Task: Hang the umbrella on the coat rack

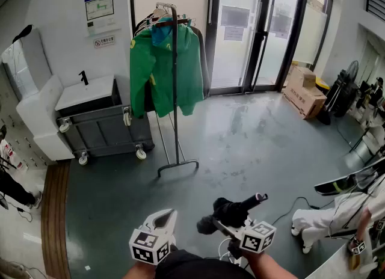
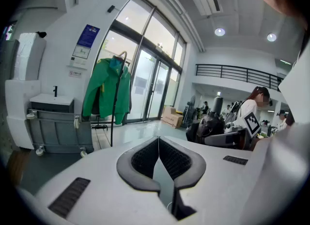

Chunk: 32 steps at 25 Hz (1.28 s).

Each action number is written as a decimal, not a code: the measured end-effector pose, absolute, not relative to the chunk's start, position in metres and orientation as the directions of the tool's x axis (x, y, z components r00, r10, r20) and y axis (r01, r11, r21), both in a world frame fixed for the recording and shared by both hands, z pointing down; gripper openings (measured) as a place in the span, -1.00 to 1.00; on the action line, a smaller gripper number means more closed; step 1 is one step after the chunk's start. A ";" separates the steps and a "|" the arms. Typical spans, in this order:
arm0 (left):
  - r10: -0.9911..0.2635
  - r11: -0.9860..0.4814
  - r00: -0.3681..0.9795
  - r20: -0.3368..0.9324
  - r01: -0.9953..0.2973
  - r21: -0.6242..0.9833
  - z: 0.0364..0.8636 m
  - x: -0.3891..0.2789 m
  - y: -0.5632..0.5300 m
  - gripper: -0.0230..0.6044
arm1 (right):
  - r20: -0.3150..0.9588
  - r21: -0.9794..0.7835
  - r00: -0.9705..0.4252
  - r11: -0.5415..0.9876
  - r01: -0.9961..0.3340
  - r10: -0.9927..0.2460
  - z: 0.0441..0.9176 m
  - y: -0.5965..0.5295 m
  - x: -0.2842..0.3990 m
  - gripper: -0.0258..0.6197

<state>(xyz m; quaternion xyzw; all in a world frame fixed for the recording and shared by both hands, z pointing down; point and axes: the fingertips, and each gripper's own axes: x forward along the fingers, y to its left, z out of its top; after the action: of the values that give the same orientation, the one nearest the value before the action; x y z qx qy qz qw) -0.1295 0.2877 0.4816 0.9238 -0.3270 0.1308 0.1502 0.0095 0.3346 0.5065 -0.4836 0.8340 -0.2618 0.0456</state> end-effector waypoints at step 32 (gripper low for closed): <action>-0.534 -0.739 0.752 0.386 -0.637 0.220 0.509 -0.102 0.273 -0.88 | 0.186 -0.519 -0.546 0.389 -0.761 -0.817 0.525 0.327 0.041 -0.23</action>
<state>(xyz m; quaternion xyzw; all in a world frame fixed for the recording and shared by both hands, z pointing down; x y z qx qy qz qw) -0.1018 0.2727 0.5085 0.9202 -0.3181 0.1505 0.1714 0.0410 0.3273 0.5250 -0.4741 0.8320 -0.2838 0.0497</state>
